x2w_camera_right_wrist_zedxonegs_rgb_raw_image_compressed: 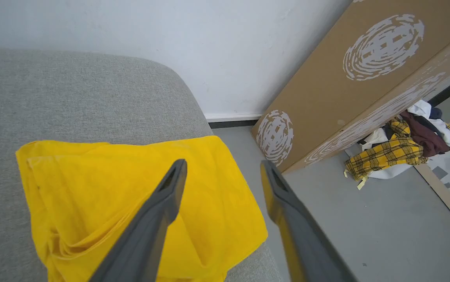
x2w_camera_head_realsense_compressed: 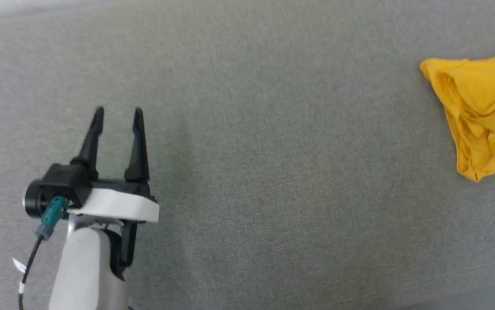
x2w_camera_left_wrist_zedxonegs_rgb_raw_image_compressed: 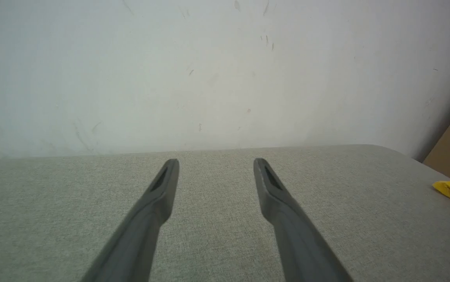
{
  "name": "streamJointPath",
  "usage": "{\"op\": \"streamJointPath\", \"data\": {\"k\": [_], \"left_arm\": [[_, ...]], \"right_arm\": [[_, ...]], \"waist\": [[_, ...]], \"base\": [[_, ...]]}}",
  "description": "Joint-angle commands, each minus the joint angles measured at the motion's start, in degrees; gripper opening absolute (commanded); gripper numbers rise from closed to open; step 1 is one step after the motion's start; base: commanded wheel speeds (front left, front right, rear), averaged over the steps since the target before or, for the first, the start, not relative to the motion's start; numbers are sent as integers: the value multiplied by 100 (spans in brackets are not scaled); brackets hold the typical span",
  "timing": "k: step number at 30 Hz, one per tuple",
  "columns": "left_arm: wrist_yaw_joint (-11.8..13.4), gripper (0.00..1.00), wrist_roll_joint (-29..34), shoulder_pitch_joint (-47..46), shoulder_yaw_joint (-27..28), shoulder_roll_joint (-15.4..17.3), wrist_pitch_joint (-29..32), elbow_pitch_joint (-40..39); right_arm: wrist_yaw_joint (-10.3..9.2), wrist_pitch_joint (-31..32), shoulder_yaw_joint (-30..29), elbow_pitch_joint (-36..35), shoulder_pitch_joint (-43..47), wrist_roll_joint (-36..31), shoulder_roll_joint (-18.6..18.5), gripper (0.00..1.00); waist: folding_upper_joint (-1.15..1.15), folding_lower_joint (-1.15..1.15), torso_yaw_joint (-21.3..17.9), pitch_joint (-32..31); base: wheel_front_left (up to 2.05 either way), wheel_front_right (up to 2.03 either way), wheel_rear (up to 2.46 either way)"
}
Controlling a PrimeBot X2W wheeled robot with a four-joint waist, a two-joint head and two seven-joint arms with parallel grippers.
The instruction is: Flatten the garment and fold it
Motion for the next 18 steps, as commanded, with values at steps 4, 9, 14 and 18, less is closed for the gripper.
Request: {"op": "streamJointPath", "data": {"k": [4,9,14,18], "left_arm": [[31,100,-134,279,-47,-83,-27,193],[46,100,-296,519,-199,-129,-27,435],[87,100,-420,666,-275,-141,-27,590],[110,100,-500,749,-342,-145,-27,680]], "right_arm": [[-12,-318,216,-462,557,587,161,100],[-12,-624,680,-1634,1544,1476,310,100],[-12,-708,1109,-2596,2398,2045,485,100],[-12,-781,1397,-3146,2955,2300,690,100]], "waist": [[0,1,366,-1039],[0,1,648,-1535],[0,1,860,-1792],[0,1,1030,-1907]], "base": [[0,0,0],[0,0,0],[0,0,0],[0,0,0]]}}
